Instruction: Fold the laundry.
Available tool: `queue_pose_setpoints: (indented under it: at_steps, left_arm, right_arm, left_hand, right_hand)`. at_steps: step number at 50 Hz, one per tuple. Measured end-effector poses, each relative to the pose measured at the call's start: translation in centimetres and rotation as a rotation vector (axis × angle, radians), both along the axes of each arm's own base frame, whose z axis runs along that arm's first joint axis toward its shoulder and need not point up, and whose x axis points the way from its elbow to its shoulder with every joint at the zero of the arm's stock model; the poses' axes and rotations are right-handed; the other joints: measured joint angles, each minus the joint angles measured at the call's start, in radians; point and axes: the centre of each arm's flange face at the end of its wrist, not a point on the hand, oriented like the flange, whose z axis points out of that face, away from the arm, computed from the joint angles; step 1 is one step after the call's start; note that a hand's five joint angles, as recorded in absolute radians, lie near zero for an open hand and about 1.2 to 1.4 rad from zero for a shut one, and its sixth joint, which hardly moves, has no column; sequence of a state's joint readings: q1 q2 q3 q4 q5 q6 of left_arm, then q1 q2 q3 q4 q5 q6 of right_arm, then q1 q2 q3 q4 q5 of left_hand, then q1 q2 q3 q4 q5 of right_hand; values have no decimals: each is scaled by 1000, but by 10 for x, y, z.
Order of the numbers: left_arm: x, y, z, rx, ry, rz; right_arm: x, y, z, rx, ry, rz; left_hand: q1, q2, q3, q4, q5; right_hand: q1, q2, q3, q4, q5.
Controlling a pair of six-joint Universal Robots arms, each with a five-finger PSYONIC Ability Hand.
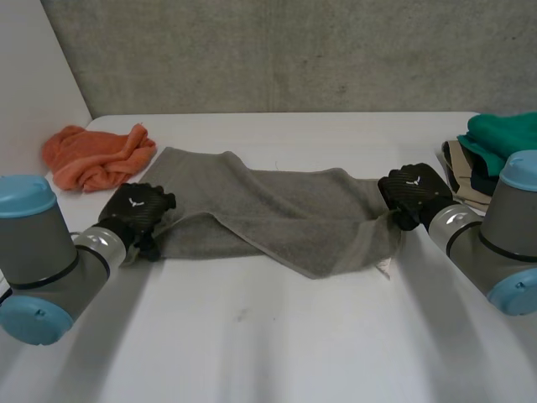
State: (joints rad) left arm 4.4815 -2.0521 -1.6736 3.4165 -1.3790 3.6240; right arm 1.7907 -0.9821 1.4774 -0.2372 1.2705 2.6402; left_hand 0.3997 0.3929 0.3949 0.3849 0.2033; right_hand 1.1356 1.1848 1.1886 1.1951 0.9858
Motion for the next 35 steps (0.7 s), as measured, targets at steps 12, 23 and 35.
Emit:
queue_pose_setpoints:
  at_steps: [12,23,35]
  left_arm:
    - [14,6,23,45,69,109]
    - [22,7,23,71,70,129]
    - [26,6,26,60,66,148]
  right_arm:
    - [-10,-34,7,-65,-4,-88]
    - [-14,-71,21,-171,89,-262]
    - [16,8,69,-83,60,-144]
  left_hand:
    - [-92,-95,-96,-91,-94]
    - [-128,-131,-130,-127,-126]
    - [-128,-142,-130,-138,-136]
  right_hand:
    - [0,0,0,0,0]
    - [-910,-962,-958,-955,-931]
    - [-742,-798,-795,-806,-761]
